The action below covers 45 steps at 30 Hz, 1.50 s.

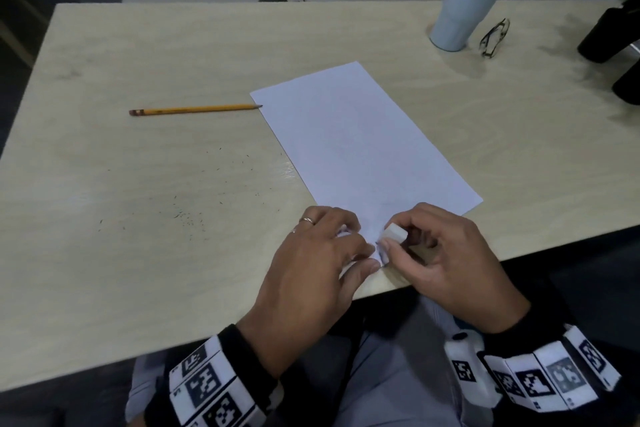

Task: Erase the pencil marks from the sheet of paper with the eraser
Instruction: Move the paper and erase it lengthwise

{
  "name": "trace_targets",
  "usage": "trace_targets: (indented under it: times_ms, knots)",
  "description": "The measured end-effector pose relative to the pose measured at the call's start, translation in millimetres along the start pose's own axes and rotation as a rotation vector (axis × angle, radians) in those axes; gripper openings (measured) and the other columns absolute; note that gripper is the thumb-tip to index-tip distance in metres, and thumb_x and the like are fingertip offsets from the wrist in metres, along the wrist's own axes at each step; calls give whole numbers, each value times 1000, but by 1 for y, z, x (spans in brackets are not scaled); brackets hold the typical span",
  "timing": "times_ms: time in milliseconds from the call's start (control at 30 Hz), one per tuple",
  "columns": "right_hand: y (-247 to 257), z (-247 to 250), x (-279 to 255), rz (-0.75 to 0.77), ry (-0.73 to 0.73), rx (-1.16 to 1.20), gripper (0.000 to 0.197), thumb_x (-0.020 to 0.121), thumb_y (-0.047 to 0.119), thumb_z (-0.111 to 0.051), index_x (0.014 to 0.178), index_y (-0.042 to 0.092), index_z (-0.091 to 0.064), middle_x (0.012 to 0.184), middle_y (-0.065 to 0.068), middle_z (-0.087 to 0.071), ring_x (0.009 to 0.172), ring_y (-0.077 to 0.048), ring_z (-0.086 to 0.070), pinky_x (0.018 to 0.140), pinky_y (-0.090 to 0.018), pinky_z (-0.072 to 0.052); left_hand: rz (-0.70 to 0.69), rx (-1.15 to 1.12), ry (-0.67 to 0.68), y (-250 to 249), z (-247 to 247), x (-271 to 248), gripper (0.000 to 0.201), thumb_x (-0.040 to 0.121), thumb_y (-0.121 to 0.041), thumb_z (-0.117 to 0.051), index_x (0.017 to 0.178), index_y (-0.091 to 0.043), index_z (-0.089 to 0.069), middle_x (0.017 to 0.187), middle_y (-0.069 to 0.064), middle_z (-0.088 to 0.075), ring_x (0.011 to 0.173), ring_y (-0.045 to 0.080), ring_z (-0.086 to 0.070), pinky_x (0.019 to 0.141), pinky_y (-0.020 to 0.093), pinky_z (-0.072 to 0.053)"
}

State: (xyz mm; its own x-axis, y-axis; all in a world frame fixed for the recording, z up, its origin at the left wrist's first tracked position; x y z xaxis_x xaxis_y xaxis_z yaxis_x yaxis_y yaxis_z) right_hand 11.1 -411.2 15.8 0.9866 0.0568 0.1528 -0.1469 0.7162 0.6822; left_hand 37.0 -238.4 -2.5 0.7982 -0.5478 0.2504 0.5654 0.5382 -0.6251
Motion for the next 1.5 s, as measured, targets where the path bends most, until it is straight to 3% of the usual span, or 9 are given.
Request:
trace_targets:
  times_ms: [133, 367, 467, 600, 733, 933, 1167, 1367, 1500]
  knots:
    - [1, -1, 0, -29, -21, -2, 14, 87, 16, -86, 84, 24, -74, 75, 7, -62, 70, -16, -60, 65, -17, -41, 108, -39, -41, 12, 4, 9, 24, 83, -61, -76, 93, -40, -79, 115, -23, -62, 117, 7, -47, 91, 27, -35]
    - [-2, -2, 3, -53, -42, 38, 15, 86, 23, -86, 82, 24, -72, 72, 5, -62, 66, -19, -60, 61, -27, -47, 165, 88, 2, 16, 3, 9, 61, 88, -75, -58, 135, -37, -67, 142, -20, -54, 139, 11, -42, 110, 40, -35]
    - [-1, -4, 2, -83, -16, 86, 16, 86, 22, -86, 78, 24, -72, 70, 5, -62, 63, -19, -57, 60, -30, -47, 199, 136, 99, 25, -2, 12, 88, 84, -83, -47, 156, -32, -47, 169, -20, -27, 160, 5, -11, 123, 28, -6]
    - [-2, -1, 5, -100, -53, 64, 18, 84, 12, -84, 74, 19, -70, 66, 3, -59, 59, -15, -54, 58, -26, -44, 234, 176, 181, 27, -2, 13, 106, 77, -92, -27, 167, -36, -18, 168, -31, 8, 152, -8, 25, 120, 21, 18]
    - [-32, 32, 13, -208, -186, 13, 15, 86, 12, -82, 76, 9, -71, 62, -3, -56, 59, -24, -51, 59, -37, -46, 243, 189, 194, 24, 1, 13, 102, 86, -90, -37, 168, -34, -13, 169, -28, 13, 153, -4, 27, 125, 30, 19]
    - [-8, 6, 13, -103, -76, -5, 21, 87, 15, -81, 71, 17, -68, 65, 0, -55, 62, -19, -51, 62, -34, -44, 241, 233, 237, 27, -2, 13, 105, 84, -92, -31, 168, -32, -13, 172, -23, 9, 157, 3, 24, 127, 42, 19]
    - [13, -8, 11, -22, -38, -74, 22, 87, 14, -81, 70, 17, -67, 65, 3, -52, 67, -20, -53, 64, -32, -43, 241, 235, 233, 25, 1, 14, 108, 81, -93, -26, 168, -31, -11, 173, -22, 11, 157, 5, 25, 127, 41, 21]
    - [1, 9, 19, -48, -110, -132, 24, 86, 14, -82, 70, 17, -65, 64, 5, -51, 67, -19, -52, 64, -29, -41, 240, 218, 238, 23, 1, 14, 103, 88, -86, -43, 168, -31, -10, 173, -21, 11, 157, 6, 25, 128, 44, 18]
    - [-3, 2, 18, -69, -101, -48, 20, 85, 12, -81, 72, 15, -67, 66, 2, -52, 68, -20, -51, 65, -37, -45, 242, 226, 248, 24, 1, 15, 104, 86, -87, -39, 168, -31, -7, 173, -21, 13, 156, 6, 27, 128, 44, 19]
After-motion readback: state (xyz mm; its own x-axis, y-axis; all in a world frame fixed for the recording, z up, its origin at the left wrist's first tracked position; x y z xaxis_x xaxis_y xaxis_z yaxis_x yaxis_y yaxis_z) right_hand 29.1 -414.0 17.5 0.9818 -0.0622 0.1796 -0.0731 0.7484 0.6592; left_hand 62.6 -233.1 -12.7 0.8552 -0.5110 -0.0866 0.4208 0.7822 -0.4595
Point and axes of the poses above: each hand's wrist, its own x-axis towards the middle knuckle, its own z-axis out of the back of the hand, y = z × x, the point moved 7 cm from there along x, towards the middle knuckle
